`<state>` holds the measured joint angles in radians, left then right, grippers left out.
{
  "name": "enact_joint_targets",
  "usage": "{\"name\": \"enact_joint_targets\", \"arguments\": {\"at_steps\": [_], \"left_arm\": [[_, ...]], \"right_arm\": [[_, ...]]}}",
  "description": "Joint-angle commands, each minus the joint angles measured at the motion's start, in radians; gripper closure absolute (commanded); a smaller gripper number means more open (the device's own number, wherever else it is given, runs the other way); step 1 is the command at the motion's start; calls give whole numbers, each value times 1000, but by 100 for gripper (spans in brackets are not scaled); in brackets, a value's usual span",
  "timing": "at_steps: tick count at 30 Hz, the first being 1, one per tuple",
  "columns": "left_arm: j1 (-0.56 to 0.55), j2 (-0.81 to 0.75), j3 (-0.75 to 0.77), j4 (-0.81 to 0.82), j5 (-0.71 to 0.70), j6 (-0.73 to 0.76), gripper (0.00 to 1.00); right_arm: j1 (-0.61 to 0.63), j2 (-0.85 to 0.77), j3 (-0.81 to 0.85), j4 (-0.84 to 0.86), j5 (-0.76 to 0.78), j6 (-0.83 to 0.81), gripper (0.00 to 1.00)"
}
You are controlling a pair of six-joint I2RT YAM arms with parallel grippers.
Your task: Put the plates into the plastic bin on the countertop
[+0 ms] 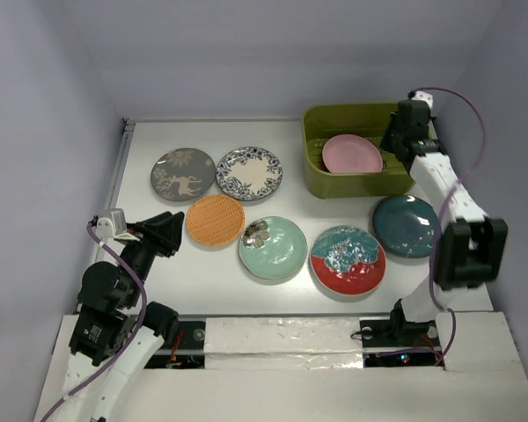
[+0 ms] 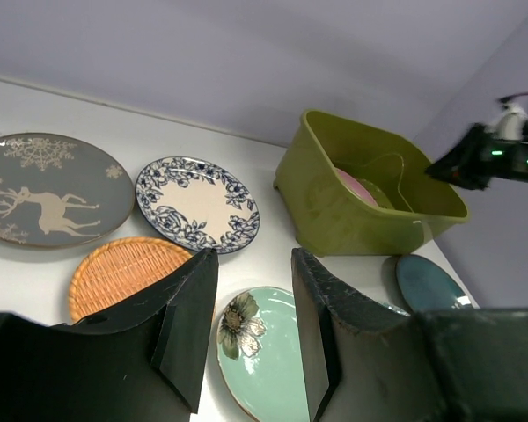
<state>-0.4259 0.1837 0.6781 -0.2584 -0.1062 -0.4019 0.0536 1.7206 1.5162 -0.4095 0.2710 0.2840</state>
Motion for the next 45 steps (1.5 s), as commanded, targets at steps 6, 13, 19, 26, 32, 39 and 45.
{"name": "enact_joint_targets", "arguments": {"at_steps": [6,13,19,26,32,39,45], "left_arm": [[-7,34,-3,41,3,8,67],[-7,51,0,33,-3,8,99],[-7,57,1,34,2,6,95],[3,63,0,36,8,8,92],[3,62,1,38,13,9,92],[3,53,1,35,8,9,91],[3,49,1,33,7,6,89]], "right_arm": [[317,-498,-463,438,-354,31,100],[531,-455,-721,521,-401,107,100],[540,-331,-777,555,-356,119,59],[540,-164,-728,537,-306,99,50],[540,-113,-722,551,-361,112,49],[594,-107,-786,633,-496,152,52],[604,-115,-837,673,-535,190,68]]}}
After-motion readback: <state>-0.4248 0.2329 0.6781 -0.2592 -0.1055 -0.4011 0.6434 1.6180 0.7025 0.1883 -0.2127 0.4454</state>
